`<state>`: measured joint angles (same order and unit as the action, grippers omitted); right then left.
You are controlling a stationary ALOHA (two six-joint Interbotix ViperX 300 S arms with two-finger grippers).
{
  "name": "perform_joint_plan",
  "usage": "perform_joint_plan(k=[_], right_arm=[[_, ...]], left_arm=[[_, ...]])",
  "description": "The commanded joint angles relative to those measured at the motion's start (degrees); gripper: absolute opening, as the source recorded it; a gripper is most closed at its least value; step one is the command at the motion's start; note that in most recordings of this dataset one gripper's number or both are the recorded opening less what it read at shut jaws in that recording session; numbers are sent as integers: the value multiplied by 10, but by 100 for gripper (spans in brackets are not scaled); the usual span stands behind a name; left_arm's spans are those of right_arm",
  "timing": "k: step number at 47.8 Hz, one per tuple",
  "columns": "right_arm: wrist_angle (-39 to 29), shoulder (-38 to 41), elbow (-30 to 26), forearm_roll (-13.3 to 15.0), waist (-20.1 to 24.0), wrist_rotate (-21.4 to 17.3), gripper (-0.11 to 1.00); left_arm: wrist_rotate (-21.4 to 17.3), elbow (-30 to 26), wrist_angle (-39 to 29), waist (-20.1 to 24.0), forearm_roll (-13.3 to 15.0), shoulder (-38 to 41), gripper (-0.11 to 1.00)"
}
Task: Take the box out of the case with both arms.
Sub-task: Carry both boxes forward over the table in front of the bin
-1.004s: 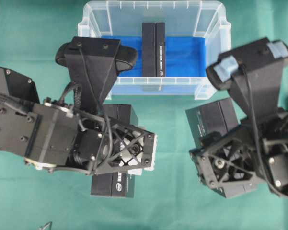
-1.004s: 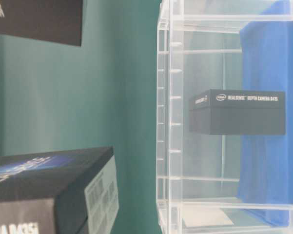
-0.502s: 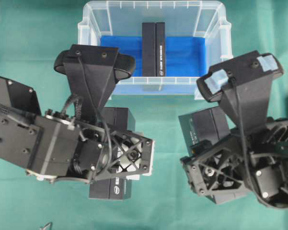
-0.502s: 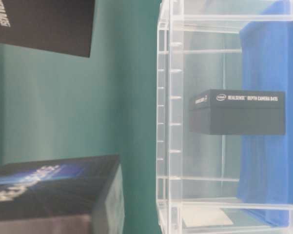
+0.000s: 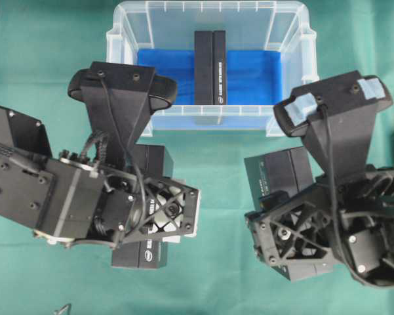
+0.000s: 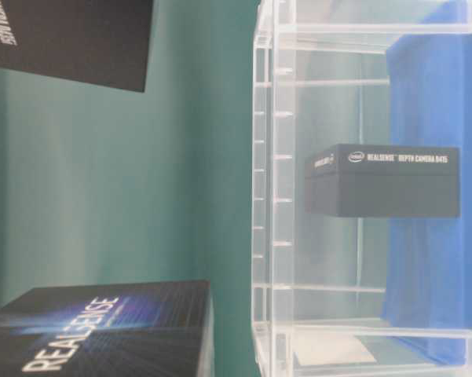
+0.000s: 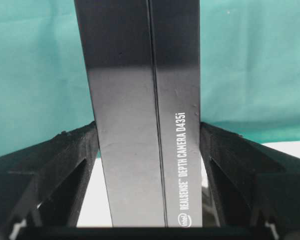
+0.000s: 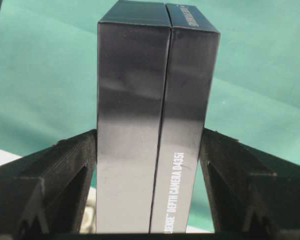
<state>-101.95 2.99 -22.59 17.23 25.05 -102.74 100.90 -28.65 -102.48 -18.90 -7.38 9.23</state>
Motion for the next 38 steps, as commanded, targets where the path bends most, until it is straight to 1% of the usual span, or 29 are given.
perform_joint_plan(k=[1,38], right_arm=[[2,-9,-14,4,3,-4,67],[3,-9,-14,4,2,-4,67]], left_arm=[[1,-6,3,4,-3,-24,64],[1,-5,3,11,-5,-24,64]])
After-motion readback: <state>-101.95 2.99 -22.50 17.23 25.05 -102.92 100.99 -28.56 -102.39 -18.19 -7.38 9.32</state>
